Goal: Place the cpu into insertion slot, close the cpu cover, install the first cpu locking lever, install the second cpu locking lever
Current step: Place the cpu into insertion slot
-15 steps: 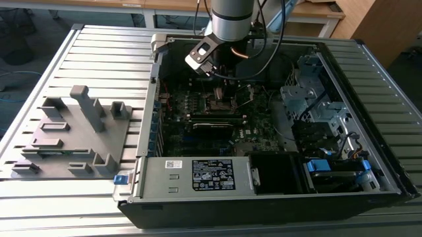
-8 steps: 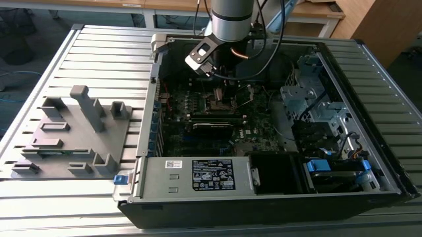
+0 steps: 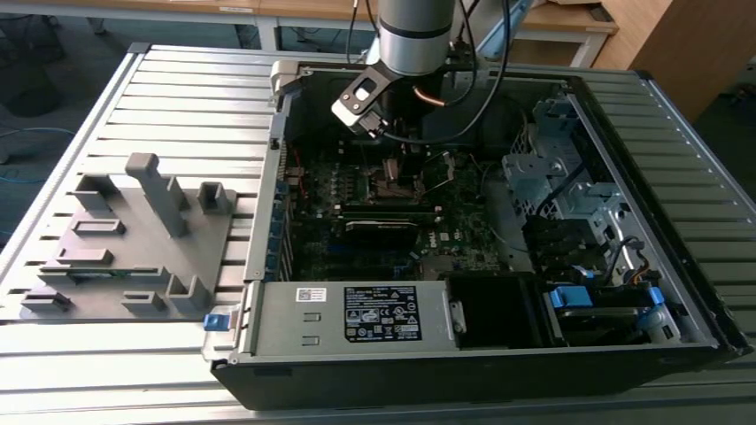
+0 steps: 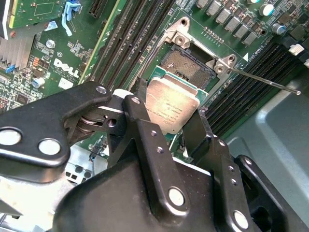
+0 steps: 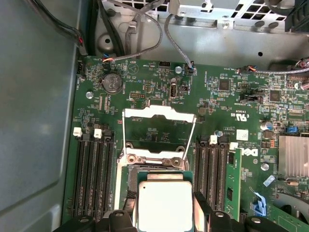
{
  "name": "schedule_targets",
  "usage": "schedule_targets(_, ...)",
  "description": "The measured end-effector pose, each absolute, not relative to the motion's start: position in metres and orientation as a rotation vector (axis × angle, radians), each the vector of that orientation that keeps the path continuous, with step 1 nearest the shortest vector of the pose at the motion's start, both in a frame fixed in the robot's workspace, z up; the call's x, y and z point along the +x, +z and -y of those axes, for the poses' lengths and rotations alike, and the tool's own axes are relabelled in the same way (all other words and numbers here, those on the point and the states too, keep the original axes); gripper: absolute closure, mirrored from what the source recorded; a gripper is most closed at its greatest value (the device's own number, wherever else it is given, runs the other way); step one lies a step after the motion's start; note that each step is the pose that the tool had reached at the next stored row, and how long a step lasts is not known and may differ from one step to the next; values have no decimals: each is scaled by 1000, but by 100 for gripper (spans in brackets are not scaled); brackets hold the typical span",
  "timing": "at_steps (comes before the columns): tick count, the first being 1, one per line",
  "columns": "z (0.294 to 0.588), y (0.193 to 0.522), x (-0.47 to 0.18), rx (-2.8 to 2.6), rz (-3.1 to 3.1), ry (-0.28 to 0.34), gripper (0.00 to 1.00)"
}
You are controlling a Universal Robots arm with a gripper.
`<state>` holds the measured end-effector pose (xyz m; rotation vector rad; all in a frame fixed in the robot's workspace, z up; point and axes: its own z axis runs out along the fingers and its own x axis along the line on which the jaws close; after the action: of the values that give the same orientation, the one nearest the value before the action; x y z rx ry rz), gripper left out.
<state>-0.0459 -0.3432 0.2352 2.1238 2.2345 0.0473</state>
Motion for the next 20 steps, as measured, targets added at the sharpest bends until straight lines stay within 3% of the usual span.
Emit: schedule_targets(20, 339, 222, -49, 2145, -2213, 46, 46)
